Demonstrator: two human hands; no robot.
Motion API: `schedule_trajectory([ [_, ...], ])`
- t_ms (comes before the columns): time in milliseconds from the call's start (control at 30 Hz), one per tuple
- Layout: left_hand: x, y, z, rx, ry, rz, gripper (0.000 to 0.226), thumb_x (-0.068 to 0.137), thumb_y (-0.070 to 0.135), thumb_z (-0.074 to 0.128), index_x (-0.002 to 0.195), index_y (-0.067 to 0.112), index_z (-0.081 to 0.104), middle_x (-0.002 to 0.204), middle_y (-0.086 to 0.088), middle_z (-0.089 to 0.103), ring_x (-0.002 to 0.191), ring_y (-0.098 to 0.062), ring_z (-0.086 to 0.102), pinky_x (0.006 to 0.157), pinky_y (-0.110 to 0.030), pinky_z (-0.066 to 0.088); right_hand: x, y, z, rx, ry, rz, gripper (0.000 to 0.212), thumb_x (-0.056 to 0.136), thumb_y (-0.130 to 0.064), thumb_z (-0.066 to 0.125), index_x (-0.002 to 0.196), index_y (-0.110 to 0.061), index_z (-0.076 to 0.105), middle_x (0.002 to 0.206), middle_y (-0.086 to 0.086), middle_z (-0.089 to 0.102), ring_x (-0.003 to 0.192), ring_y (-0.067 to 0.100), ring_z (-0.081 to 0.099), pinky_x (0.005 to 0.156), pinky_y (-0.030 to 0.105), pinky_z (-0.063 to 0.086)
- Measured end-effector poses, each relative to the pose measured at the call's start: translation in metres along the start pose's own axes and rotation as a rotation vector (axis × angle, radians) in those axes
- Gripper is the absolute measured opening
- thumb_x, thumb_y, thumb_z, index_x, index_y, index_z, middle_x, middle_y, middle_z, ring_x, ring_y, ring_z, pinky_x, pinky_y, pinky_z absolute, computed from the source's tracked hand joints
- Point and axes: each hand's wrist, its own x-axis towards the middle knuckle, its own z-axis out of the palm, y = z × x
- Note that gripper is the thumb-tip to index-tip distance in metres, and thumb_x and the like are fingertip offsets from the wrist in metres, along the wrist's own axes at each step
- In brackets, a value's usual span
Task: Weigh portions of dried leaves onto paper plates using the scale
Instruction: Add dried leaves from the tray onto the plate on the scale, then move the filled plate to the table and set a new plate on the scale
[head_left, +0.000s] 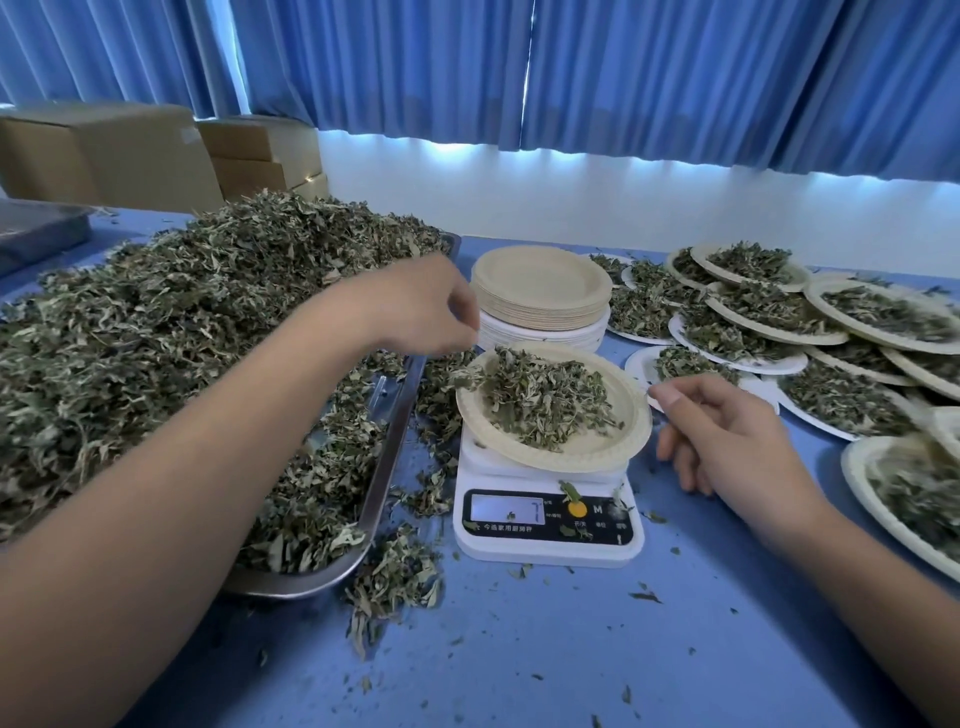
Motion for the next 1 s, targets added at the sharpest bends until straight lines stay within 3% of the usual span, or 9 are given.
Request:
schedule_trajectory([
  [100,-0.001,0.005,0.015,0.045,-0.110,0.009,0.013,0.091,0.036,0.070,0.101,0.027,0.071,0.064,0.006,0.071,0.059,-0.005,0.067,0.060,-0.025,0.046,0.000,-0.002,0.004,0.090,-0.064,0.061,0.017,0.101,-0.033,0.062,0.113,-0.021,0.066,0.066,0.010,0.066,0.046,0.025,0.053,0.038,0.029,0.038],
  [300,-0.001,0.014,0.025,0.075,-0.040,-0.005,0.020,0.086,0.030,0.079,0.102,0.023,0.069,0.076,0.008,0.063,0.071,-0.012,0.063,0.081,-0.038,0.056,0.001,-0.007,0.009,0.203,-0.121,0.200,0.024,0.096,-0.018,0.070,0.119,-0.018,0.062,0.068,0.015,0.067,0.050,0.023,0.057,0.042,0.027,0.043],
  [433,-0.003,0.029,0.030,0.110,0.044,0.015,0.013,0.084,0.022,0.081,0.090,0.018,0.071,0.077,0.004,0.066,0.071,-0.012,0.063,0.075,-0.034,0.056,0.003,-0.013,0.007,0.231,-0.117,0.245,0.021,0.095,-0.004,0.066,0.116,-0.008,0.064,0.066,0.016,0.068,0.048,0.021,0.060,0.042,0.024,0.047],
  [567,-0.004,0.052,0.042,-0.007,0.098,0.093,0.015,0.089,0.010,0.067,0.089,0.022,0.076,0.074,0.010,0.068,0.067,-0.003,0.063,0.066,-0.021,0.052,0.004,-0.018,0.001,0.199,-0.066,0.253,0.017,0.093,0.002,0.062,0.107,-0.006,0.066,0.059,0.011,0.067,0.044,0.018,0.059,0.041,0.024,0.046],
  [733,-0.004,0.084,0.056,-0.340,0.430,0.355,0.012,0.094,0.019,0.067,0.084,0.023,0.072,0.074,0.016,0.065,0.072,-0.003,0.059,0.064,-0.009,0.040,0.011,-0.028,-0.030,0.222,-0.009,0.246,0.012,0.091,0.004,0.061,0.098,-0.002,0.069,0.055,0.009,0.061,0.042,0.018,0.056,0.040,0.025,0.045],
  [800,0.000,0.094,0.059,-0.384,0.634,0.413,0.010,0.094,0.020,0.065,0.087,0.025,0.069,0.084,0.016,0.062,0.081,-0.005,0.057,0.073,-0.012,0.040,0.013,-0.031,-0.044,0.222,0.008,0.244,0.013,0.090,0.004,0.062,0.100,-0.001,0.068,0.055,0.010,0.060,0.042,0.018,0.055,0.041,0.026,0.045],
  [867,0.011,0.105,0.062,-0.391,0.734,0.375,0.009,0.094,0.026,0.061,0.098,0.031,0.067,0.102,0.013,0.062,0.100,-0.005,0.056,0.088,-0.021,0.040,0.013,-0.031,-0.059,0.212,0.032,0.246,0.013,0.090,0.003,0.063,0.101,0.000,0.069,0.056,0.011,0.061,0.042,0.018,0.055,0.041,0.025,0.045],
  [933,0.026,0.117,0.068,-0.438,0.648,0.260,0.014,0.097,0.030,0.058,0.110,0.036,0.059,0.118,0.010,0.060,0.113,-0.007,0.052,0.095,-0.027,0.038,0.012,-0.030,-0.072,0.194,0.057,0.247,0.015,0.089,0.002,0.063,0.102,0.001,0.070,0.057,0.012,0.061,0.042,0.018,0.056,0.041,0.024,0.044],
  [1000,0.040,0.133,0.076,-0.581,0.466,0.136,0.013,0.099,0.030,0.058,0.111,0.033,0.058,0.118,0.010,0.061,0.114,-0.010,0.055,0.093,-0.030,0.041,0.010,-0.028,-0.086,0.176,0.089,0.243,0.017,0.088,0.002,0.063,0.104,0.001,0.069,0.057,0.012,0.062,0.042,0.019,0.056,0.041,0.024,0.044],
])
